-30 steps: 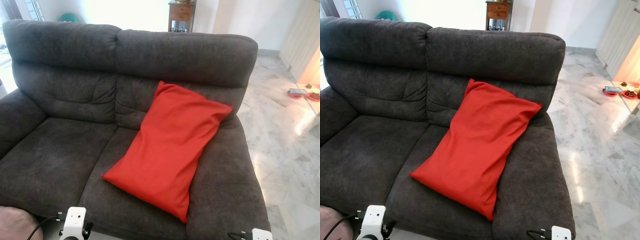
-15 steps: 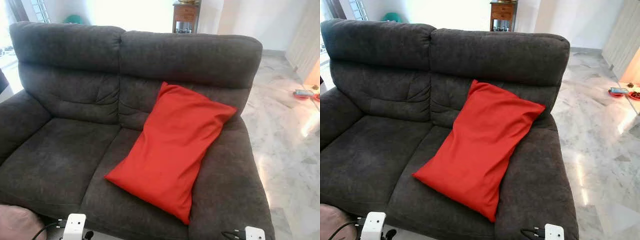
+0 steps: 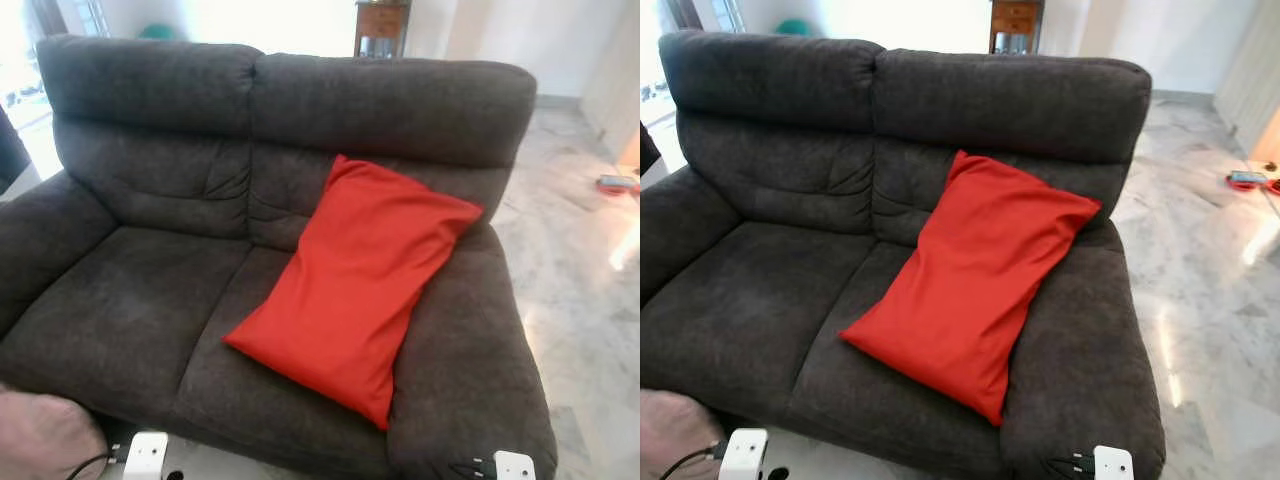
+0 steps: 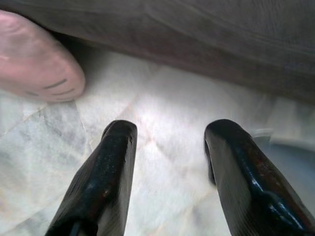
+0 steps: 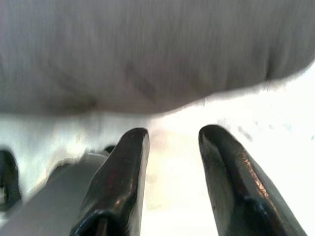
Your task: Move the pillow to the sofa from floor
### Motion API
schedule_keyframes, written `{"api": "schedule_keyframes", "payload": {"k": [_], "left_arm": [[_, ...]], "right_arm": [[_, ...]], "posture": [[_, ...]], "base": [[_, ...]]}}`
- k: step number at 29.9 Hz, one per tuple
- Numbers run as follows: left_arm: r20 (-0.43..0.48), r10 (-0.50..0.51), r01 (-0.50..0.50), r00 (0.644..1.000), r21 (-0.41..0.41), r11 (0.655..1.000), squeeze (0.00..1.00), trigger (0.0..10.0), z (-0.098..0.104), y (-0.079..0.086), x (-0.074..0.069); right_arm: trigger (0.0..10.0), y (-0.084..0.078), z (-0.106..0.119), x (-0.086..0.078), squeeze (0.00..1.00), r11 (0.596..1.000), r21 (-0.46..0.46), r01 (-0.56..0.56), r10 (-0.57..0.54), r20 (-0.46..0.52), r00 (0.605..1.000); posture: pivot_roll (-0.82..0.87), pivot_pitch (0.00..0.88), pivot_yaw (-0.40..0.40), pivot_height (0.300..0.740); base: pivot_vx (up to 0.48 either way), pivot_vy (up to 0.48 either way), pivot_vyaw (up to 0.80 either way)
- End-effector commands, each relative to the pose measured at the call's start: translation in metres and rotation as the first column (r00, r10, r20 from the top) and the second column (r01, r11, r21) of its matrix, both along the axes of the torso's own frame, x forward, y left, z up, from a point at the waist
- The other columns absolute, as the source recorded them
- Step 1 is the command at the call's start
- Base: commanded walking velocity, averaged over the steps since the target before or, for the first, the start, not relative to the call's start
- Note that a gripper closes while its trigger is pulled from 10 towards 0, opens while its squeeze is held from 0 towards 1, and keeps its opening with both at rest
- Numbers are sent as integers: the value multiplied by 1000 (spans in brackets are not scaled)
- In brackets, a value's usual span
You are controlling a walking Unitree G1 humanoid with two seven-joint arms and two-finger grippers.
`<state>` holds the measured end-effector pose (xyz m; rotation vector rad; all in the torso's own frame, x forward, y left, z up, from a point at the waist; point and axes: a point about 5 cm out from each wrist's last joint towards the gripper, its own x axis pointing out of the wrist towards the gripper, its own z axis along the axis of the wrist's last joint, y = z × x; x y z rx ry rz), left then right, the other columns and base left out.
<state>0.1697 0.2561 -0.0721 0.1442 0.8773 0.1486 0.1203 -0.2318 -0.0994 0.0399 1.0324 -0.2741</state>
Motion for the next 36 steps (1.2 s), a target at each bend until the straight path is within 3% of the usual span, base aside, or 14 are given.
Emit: {"api": "schedule_keyframes", "payload": {"k": [1, 7, 14, 21, 28, 36], "left_arm": [[-56, -6, 5, 998, -10, 1000, 0, 10000, -8, -6, -13], [-73, -2, 1, 997, -9, 1000, 0, 10000, -10, -5, -18], [-82, 1, -1, 997, -5, 1000, 0, 10000, -10, -3, -19], [-90, -22, 22, 996, -3, 1000, 0, 10000, -11, -6, -19], [-103, -58, 59, 993, 8, 998, 0, 10000, -12, -8, -19], [-74, -44, 45, 996, 12, 999, 0, 10000, -7, -3, -11]], "right_arm": [[10000, -1, 4, 13, 0, 999, -1, 41, -41, 33, 999], [10000, 6, 5, 22, 0, 999, 8, 54, -54, 43, 998], [10000, 3, 6, 21, 0, 996, 14, 90, -90, 43, 995], [10000, -19, 4, -2, 0, 992, -5, 125, -125, 22, 992], [10000, -17, 0, -16, 0, 991, 3, 137, -137, -2, 991], [10000, -10, 1, -7, 0, 993, 9, 117, -117, 29, 993]], "posture": [[95, 0, -20, 740], [91, 0, -19, 740], [89, 0, -22, 740], [74, 0, -7, 740], [68, 0, 4, 740], [69, 0, -5, 740]], "base": [[-292, 0, 0], [-298, 0, 0], [-305, 0, 0], [-270, 0, 0], [0, 0, 0], [0, 0, 0]]}}
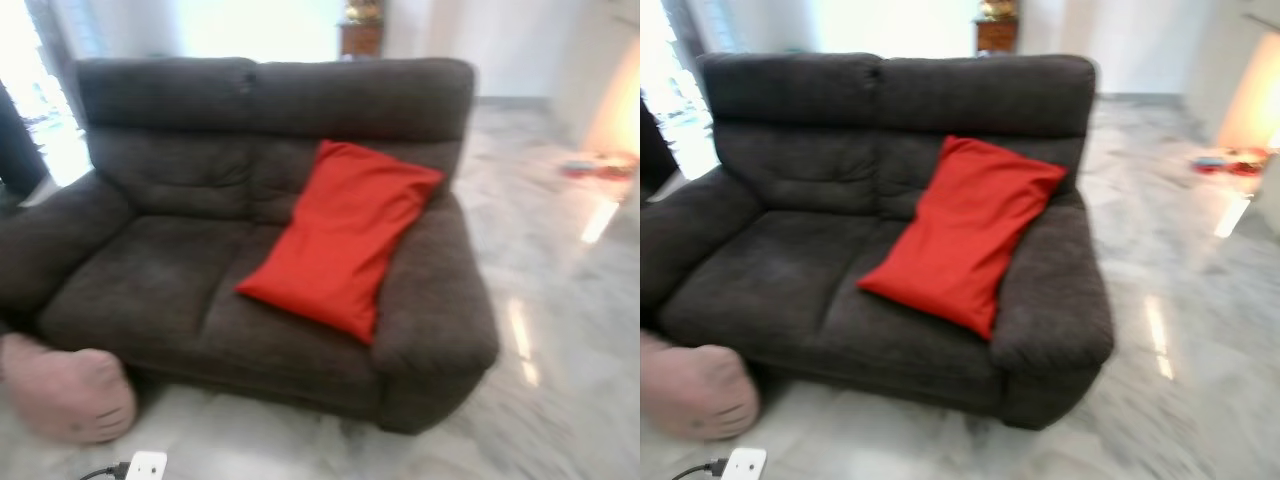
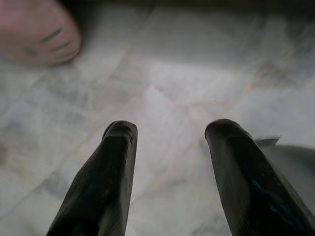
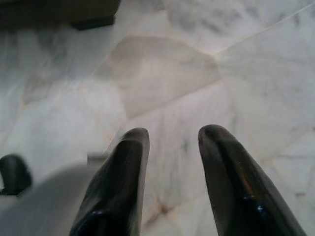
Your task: Move the pillow to the sofa from floor
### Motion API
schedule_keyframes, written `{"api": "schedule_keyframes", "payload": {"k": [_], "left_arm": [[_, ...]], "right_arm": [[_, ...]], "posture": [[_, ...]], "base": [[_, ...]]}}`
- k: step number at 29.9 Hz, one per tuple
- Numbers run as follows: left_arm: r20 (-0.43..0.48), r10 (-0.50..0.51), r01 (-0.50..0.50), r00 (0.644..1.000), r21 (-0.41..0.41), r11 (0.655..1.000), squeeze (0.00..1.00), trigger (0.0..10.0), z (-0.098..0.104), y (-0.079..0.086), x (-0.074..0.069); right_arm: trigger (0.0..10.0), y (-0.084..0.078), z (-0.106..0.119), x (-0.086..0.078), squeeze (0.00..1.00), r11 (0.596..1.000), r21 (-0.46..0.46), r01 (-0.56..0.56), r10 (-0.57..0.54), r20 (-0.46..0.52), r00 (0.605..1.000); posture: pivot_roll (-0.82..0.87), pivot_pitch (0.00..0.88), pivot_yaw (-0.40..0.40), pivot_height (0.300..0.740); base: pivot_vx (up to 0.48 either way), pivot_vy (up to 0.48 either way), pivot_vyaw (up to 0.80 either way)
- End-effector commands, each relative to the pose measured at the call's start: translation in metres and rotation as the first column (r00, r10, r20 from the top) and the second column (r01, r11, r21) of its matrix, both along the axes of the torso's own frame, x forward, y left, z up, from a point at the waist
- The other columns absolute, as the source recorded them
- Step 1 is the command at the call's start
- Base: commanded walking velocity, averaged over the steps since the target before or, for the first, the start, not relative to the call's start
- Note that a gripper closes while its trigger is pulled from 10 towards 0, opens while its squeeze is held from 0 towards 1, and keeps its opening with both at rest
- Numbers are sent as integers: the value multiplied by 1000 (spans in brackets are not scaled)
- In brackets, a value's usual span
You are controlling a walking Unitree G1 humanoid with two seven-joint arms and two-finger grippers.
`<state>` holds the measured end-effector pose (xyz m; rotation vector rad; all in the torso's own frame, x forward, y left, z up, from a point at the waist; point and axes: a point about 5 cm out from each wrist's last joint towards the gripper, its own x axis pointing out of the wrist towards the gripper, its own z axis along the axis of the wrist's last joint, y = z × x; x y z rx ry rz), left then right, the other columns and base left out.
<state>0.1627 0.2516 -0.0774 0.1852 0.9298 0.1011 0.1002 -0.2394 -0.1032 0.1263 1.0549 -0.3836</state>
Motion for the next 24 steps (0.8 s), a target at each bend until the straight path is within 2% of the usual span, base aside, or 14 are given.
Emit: {"api": "schedule_keyframes", "payload": {"k": [1, 10, 16, 24], "left_arm": [[-13, 11, -11, 1000, 1, 1000, 0, 10000, -1, 3, -4], [-17, -14, 14, 1000, -10, 1000, 0, 10000, -2, -5, -2], [-14, -57, 56, 998, -58, 997, 0, 10000, -7, -30, 2], [-22, -151, 150, 988, -71, 986, 0, 10000, -9, -48, 6]], "right_arm": [[10000, -3, 5, 14, 0, 1000, -21, -17, 18, 54, 998], [10000, -6, 9, 22, 0, 999, -37, -39, 41, 66, 997], [10000, -20, 11, 19, 0, 997, -74, -32, 36, 48, 998], [10000, -26, 14, 20, 0, 996, -87, 7, -1, 71, 997]], "posture": [[67, 0, -5, 740], [33, 0, -35, 740], [-23, 0, -31, 740], [-83, 0, 20, 740]], "base": [[0, 0, 0], [0, 0, 0], [0, 0, 0], [0, 0, 0]]}}
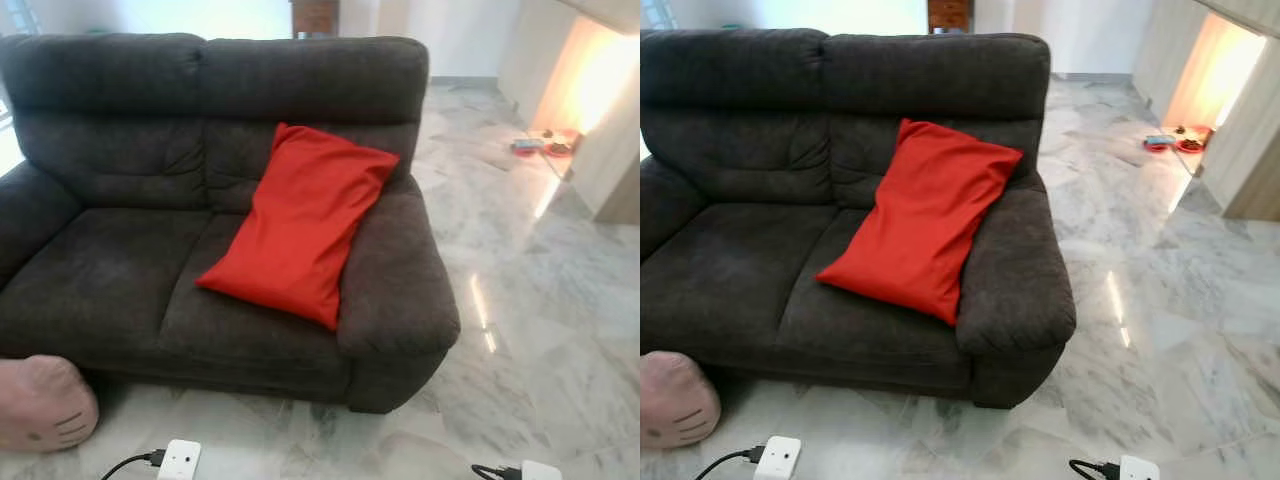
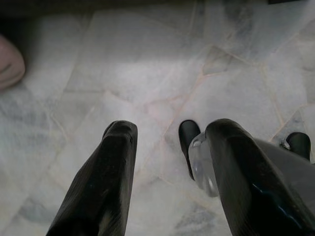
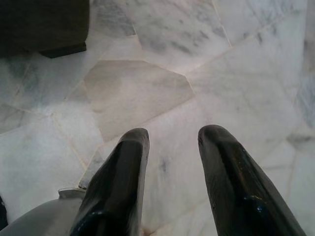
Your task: Move the pillow to the sofa from floor
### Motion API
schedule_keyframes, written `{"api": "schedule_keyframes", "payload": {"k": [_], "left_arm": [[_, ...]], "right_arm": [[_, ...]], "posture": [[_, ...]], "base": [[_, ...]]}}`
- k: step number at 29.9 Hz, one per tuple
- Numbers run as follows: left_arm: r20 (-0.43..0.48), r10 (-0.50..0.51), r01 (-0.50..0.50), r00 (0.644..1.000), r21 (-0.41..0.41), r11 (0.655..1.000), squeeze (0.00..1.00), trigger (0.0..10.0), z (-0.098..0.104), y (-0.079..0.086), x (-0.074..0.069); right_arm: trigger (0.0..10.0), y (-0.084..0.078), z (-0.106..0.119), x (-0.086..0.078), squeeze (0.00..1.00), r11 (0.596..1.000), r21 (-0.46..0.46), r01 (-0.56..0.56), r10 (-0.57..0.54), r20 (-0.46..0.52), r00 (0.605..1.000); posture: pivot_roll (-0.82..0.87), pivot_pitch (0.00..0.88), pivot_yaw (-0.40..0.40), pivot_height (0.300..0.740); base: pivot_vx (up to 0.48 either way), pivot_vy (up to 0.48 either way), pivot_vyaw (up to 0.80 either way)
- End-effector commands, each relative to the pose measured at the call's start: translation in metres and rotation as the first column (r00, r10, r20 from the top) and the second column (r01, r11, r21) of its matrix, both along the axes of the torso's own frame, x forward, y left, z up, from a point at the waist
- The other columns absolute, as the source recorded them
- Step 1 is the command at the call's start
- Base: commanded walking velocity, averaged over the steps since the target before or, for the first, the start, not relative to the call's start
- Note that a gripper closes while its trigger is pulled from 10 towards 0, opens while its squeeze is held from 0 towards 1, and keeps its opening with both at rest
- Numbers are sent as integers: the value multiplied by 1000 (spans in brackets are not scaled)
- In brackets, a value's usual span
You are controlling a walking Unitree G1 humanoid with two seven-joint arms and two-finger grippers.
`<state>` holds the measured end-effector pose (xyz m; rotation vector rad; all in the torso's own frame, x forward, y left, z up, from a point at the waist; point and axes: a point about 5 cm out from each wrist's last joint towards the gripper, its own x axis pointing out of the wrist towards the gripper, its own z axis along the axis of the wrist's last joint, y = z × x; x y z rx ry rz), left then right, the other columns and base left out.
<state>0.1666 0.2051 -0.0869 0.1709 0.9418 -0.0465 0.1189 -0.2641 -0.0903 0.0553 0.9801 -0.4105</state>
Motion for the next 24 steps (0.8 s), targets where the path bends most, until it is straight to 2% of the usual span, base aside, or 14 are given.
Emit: {"api": "schedule_keyframes", "payload": {"k": [1, 5, 7, 8, 12, 14, 15, 18, 24], "left_arm": [[1, -35, 35, 999, 6, 999, 0, 10000, 1, -3, 3], [26, -41, 41, 999, 5, 999, 0, 10000, 5, -6, 13], [60, -52, 52, 997, 4, 999, 0, 10000, 11, -8, 25], [60, -52, 52, 997, 4, 999, 0, 10000, 11, -8, 25], [108, -113, 111, 988, 25, 993, 0, 10000, 21, -13, 46], [116, -121, 118, 986, 28, 993, 0, 10000, 23, -13, 50], [140, -127, 124, 982, 32, 992, 0, 10000, 29, -13, 59], [178, -121, 116, 976, 38, 992, 0, 10000, 39, -11, 73], [207, -102, 96, 973, 43, 995, 0, 10000, 46, -9, 83]], "right_arm": [[10000, -2, 1, 1, 0, 1000, -3, 14, -14, 15, 1000], [10000, 1, 2, 7, 0, 1000, 2, 13, -13, 28, 1000], [10000, 3, 4, 16, 0, 1000, 10, -3, 2, 42, 999], [10000, 3, 4, 16, 0, 1000, 10, -3, 2, 42, 999], [10000, 5, 8, 27, 0, 1000, 18, 2, -3, 66, 998], [10000, 6, 8, 30, 0, 1000, 19, -4, 3, 70, 998], [10000, 6, 10, 34, 0, 1000, 20, -10, 8, 81, 997], [10000, 11, 14, 48, 0, 1000, 27, -9, 6, 107, 994], [10000, 12, 23, 69, 0, 1000, 25, -10, 6, 140, 990]], "posture": [[-92, 0, 23, 740], [-108, 0, 15, 740], [-120, 0, 28, 740], [-120, 0, 28, 740], [-158, 0, 68, 740], [-157, 0, 74, 740], [-139, 0, 76, 740], [-107, 0, 70, 740], [-102, 0, 77, 740]], "base": [[0, 0, 0], [0, 0, 0], [0, 0, 0], [0, 0, 0], [0, 0, 0], [0, 0, 0], [0, 0, 0], [0, 0, 0], [0, 0, 0]]}}
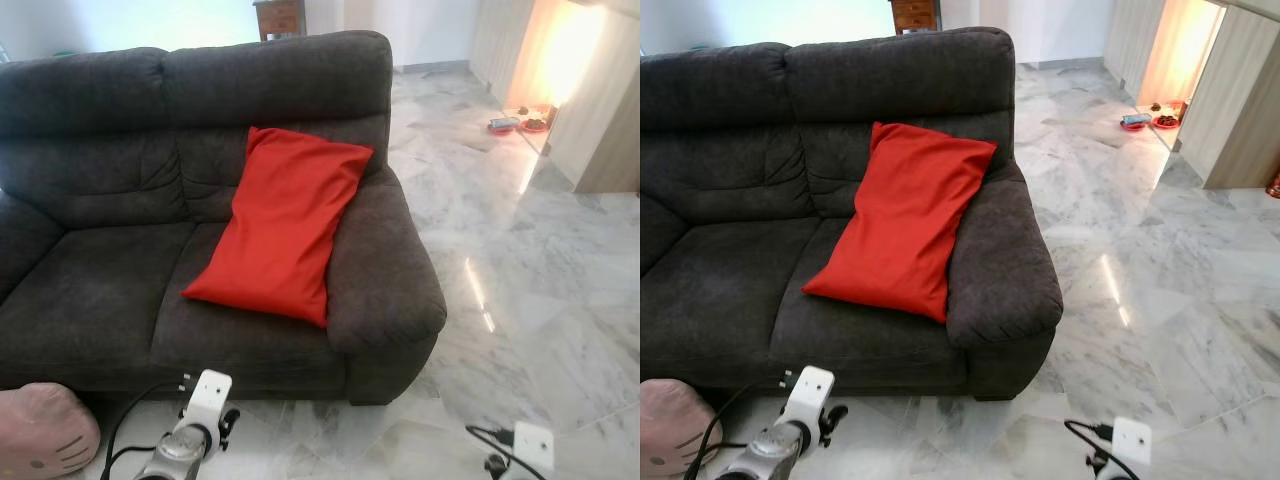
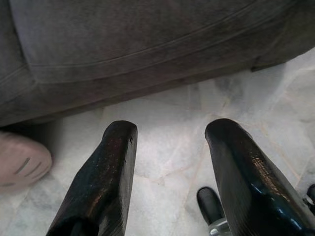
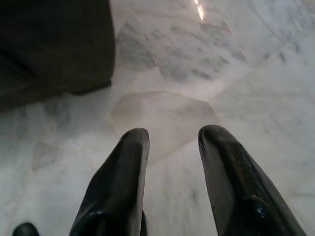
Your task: Move the pillow to the sofa from floor
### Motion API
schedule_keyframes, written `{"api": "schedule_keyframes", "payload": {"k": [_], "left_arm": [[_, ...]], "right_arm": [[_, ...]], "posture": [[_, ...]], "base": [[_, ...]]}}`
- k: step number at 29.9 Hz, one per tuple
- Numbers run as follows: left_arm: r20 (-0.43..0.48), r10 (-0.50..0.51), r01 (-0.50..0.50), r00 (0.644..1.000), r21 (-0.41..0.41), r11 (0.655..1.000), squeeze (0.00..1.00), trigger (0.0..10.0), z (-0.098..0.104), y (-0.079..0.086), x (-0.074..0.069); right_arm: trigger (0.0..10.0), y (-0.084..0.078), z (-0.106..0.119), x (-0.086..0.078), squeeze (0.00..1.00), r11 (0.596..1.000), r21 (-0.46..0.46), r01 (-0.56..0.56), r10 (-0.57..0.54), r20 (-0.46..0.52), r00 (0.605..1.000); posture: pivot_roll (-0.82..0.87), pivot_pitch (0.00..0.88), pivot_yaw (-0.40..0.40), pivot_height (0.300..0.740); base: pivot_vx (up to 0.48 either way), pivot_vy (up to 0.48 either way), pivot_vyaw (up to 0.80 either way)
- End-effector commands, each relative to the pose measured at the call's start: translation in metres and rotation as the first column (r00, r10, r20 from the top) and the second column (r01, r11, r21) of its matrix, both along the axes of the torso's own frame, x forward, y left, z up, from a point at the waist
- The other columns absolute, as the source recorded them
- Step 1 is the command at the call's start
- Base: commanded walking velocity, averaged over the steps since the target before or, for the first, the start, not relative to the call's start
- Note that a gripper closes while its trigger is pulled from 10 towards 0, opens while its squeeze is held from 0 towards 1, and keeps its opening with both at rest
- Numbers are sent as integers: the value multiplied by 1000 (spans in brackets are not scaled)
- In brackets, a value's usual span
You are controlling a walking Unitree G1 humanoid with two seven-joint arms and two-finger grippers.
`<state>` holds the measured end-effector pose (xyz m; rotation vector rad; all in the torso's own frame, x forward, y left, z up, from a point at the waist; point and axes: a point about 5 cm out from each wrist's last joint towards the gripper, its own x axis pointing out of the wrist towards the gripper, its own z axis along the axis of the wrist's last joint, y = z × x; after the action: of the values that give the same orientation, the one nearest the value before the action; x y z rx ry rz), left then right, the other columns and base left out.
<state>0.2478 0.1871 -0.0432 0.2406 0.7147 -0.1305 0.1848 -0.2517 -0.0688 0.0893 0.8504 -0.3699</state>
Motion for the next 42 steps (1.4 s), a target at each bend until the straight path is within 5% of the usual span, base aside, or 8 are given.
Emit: {"api": "schedule_keyframes", "payload": {"k": [1, 19, 30, 42], "left_arm": [[-4, 22, -22, 1000, 14, 1000, 0, 10000, 3, 8, 3], [-20, 144, -144, 989, -17, 989, 0, 10000, -15, 5, -25], [3, 124, -124, 992, -23, 992, 0, 10000, -8, 3, -14], [-22, 71, -72, 997, -10, 997, 0, 10000, -17, 2, -28]], "right_arm": [[10000, -1, 3, 5, 0, 1000, 6, 16, -16, 11, 1000], [10000, -10, 22, 34, 0, 999, -14, -32, 33, 61, 998], [10000, -9, 15, 22, 0, 999, 8, -51, 51, 55, 997], [10000, -24, 9, 0, 0, 1000, -2, -19, 19, 31, 999]], "posture": [[-96, 0, 74, 740], [-44, 0, 26, 740], [-54, 0, 51, 740], [-75, 0, 57, 740]], "base": [[0, 0, 0], [0, 0, 0], [0, 0, 0], [0, 0, 0]]}}
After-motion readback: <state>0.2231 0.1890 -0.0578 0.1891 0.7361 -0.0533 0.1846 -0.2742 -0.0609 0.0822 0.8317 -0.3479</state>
